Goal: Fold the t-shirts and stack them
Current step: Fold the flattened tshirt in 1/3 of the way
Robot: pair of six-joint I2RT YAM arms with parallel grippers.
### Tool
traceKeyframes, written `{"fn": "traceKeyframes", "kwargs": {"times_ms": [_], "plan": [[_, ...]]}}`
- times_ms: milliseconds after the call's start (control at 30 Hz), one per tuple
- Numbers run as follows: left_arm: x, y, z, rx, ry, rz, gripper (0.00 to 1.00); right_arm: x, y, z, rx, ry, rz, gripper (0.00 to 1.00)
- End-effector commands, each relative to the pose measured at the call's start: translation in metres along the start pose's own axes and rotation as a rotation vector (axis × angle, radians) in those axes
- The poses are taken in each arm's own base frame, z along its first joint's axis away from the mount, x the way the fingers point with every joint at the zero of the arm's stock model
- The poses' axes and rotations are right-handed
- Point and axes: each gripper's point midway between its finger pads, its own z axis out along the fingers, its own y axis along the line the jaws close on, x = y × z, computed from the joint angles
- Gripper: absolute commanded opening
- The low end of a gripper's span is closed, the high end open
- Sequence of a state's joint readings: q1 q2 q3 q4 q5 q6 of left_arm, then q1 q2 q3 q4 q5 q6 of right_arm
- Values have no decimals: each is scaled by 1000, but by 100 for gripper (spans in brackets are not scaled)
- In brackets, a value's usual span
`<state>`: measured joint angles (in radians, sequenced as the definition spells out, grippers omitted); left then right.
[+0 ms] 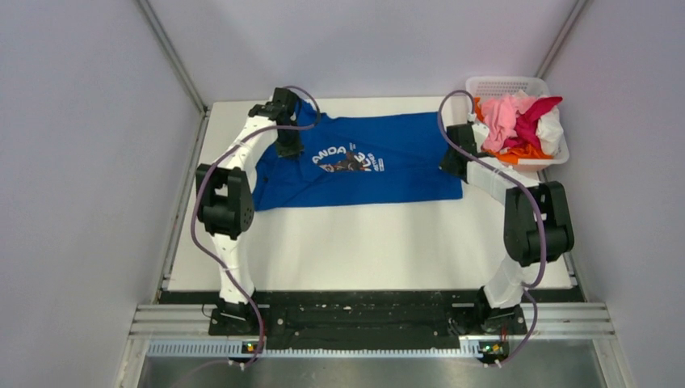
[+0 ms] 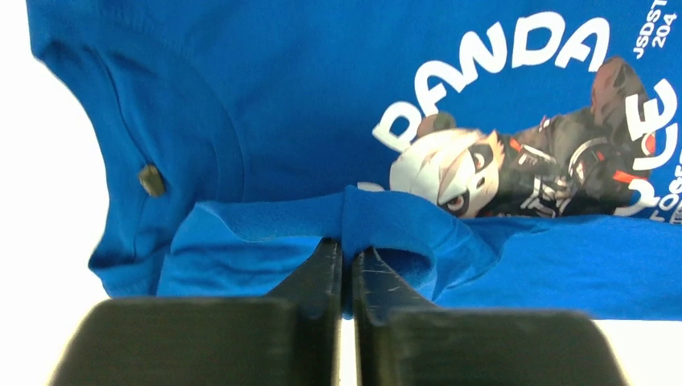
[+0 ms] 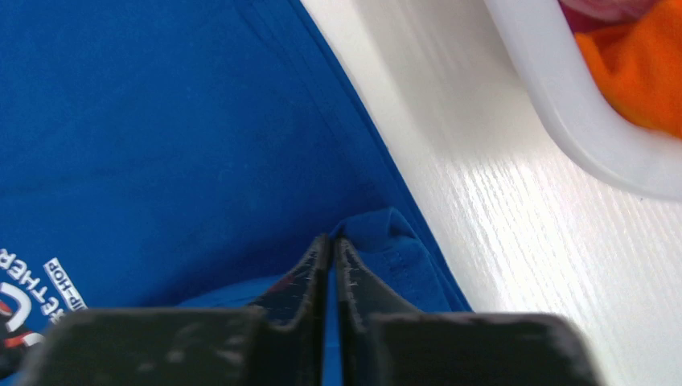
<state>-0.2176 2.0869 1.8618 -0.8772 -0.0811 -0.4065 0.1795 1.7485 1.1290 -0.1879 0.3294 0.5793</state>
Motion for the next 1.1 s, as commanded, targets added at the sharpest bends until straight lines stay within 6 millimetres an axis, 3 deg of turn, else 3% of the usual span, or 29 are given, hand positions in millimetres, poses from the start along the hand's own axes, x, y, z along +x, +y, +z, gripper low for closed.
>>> {"fn": "traceKeyframes", "kwargs": {"times_ms": [0, 33, 67, 100, 167, 267, 300, 433, 533, 667, 800, 967, 1067], "plan": [[-39, -3, 11, -9, -98, 22, 70, -38, 10, 4, -3, -60, 3, 33], [-46, -5, 13, 0, -106, 27, 91, -44, 9, 4, 11, -68, 3, 42], [-56, -8, 13, 6, -123, 24, 98, -51, 10, 1, 19, -82, 5, 58], [-68, -11, 7, 16, -140, 15, 99, -56, 11, -2, 16, -89, 5, 72], [-83, -14, -1, 37, -162, -19, 99, -62, 17, -11, -20, -98, 10, 83], [-75, -17, -16, 90, -148, -46, 99, -49, 32, -27, -140, -39, -9, 90], [-66, -18, -21, 110, -135, -52, 99, -41, 36, -32, -185, -8, -25, 97], [-20, -19, -38, 211, -101, -76, 99, -3, 46, -51, -329, 68, -93, 99], [9, -13, -29, 227, -92, -97, 99, 22, 64, -55, -432, 113, -130, 99], [23, -13, -7, 248, -53, -127, 99, 52, 85, -46, -504, 178, -185, 99], [9, -37, 14, 338, -18, -140, 99, 73, 92, -32, -492, 232, -227, 99], [-21, -68, 26, 460, -26, -146, 99, 70, 80, -21, -408, 200, -224, 99], [-32, -75, 43, 490, -54, -147, 99, 68, 74, -19, -371, 194, -233, 99]]}}
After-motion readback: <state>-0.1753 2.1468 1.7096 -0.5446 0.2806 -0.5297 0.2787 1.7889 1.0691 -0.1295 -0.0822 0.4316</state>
